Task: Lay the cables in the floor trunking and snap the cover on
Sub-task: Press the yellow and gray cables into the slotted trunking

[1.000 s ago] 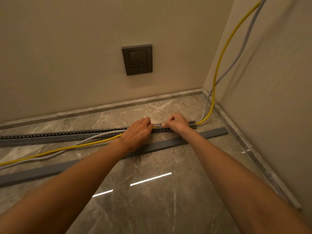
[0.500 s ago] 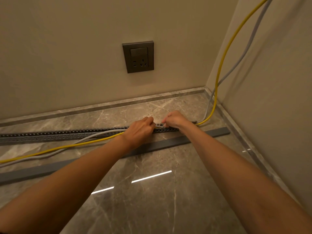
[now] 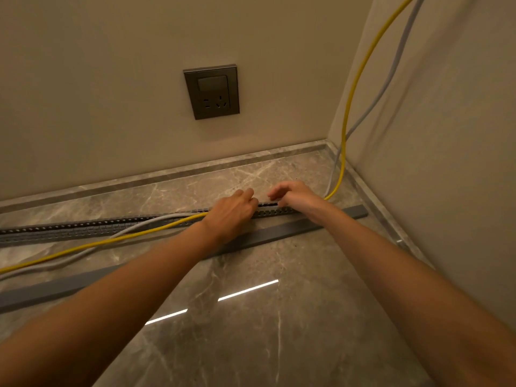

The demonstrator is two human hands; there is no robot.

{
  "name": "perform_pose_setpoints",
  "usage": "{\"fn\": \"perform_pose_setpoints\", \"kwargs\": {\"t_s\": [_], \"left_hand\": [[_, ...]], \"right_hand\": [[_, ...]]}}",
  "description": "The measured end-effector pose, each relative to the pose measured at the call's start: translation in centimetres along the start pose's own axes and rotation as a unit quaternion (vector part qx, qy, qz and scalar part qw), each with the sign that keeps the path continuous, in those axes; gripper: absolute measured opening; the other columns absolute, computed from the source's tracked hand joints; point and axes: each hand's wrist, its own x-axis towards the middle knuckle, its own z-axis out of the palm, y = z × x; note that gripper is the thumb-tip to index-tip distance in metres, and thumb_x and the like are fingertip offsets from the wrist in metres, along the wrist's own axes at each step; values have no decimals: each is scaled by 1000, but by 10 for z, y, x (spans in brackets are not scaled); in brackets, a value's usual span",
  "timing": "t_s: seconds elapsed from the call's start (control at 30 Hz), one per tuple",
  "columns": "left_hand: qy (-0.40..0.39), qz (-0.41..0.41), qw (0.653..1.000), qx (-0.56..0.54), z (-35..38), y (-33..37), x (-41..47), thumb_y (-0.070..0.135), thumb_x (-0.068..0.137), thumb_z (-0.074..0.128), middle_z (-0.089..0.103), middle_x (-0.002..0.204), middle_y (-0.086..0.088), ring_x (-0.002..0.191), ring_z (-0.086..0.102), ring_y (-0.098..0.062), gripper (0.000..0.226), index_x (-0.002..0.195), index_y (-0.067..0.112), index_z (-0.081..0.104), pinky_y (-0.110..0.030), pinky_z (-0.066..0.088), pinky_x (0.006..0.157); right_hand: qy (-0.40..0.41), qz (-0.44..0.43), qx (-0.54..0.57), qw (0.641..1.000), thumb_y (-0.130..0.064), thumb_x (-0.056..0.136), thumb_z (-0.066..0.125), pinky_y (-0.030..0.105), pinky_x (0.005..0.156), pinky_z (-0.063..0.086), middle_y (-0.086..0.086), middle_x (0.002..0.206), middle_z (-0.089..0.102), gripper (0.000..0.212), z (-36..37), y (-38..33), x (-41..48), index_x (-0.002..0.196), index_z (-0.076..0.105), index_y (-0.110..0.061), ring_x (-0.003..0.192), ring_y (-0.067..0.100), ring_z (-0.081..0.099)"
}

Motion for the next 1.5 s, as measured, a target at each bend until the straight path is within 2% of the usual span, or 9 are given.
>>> {"fn": "perform_pose_setpoints", "kwargs": {"t_s": [0.2,0.3,0.43,0.57,0.8,1.03,1.2,1.37,1.5], "left_hand": [[41,63,997,-15,-9,30,25,13,96,43,54,122,-16,108,53,-32,28,121,3,51,-40,45,86],[53,56,996,-48,-6,42,32,16,97,46,53,123,-15,106,54,-30,28,123,6,47,-38,46,84],[29,28,997,-73,-8,43,39,20,97,48,55,122,-14,106,55,-30,29,123,9,44,-38,47,81],[-19,-4,996,-83,-13,41,45,17,92,54,57,120,-16,107,55,-33,30,120,6,48,-41,46,82],[-9,-62,989,-130,-13,42,59,5,90,53,60,114,-17,102,56,-32,19,108,3,55,-39,45,80],[58,-170,952,-248,-6,51,73,-2,88,51,63,110,-19,103,54,-33,19,102,1,64,-40,44,82],[83,-174,933,-305,0,48,70,6,88,58,64,110,-17,104,56,-31,18,104,3,66,-39,45,85],[92,-170,942,-274,-2,19,48,15,90,60,57,122,-13,113,53,-28,28,118,8,62,-37,46,93],[91,-231,935,-254,1,-14,9,21,92,56,57,118,-16,106,55,-31,27,114,4,61,-39,49,90]], "right_hand": [[163,-18,-42,986,12,82,49,32,84,47,10,95,62,28,-40,36,3,100,67,1,92,19,56],[126,-28,-74,989,16,79,45,33,82,47,10,96,61,34,-51,44,-1,98,65,-3,96,21,56],[68,-62,-153,984,18,80,41,33,92,46,22,109,64,37,-58,49,0,106,64,4,103,28,58],[52,-103,-278,954,15,83,44,31,94,40,20,117,52,35,-58,58,3,109,62,0,112,31,49],[55,-124,-421,897,-4,93,46,34,97,33,13,122,47,19,-70,66,12,112,51,-8,115,29,42],[84,-105,-379,916,2,92,42,33,101,31,16,123,52,25,-76,54,18,111,58,-4,120,31,42],[132,-114,-285,943,12,85,43,39,100,41,20,118,59,31,-68,42,16,108,61,2,116,33,51],[136,-156,-323,923,5,86,47,36,104,35,15,125,59,33,-46,23,14,114,60,-5,121,29,45],[117,-161,-318,927,4,89,46,36,106,34,14,128,57,33,-17,7,13,117,60,-6,124,28,43]]}}
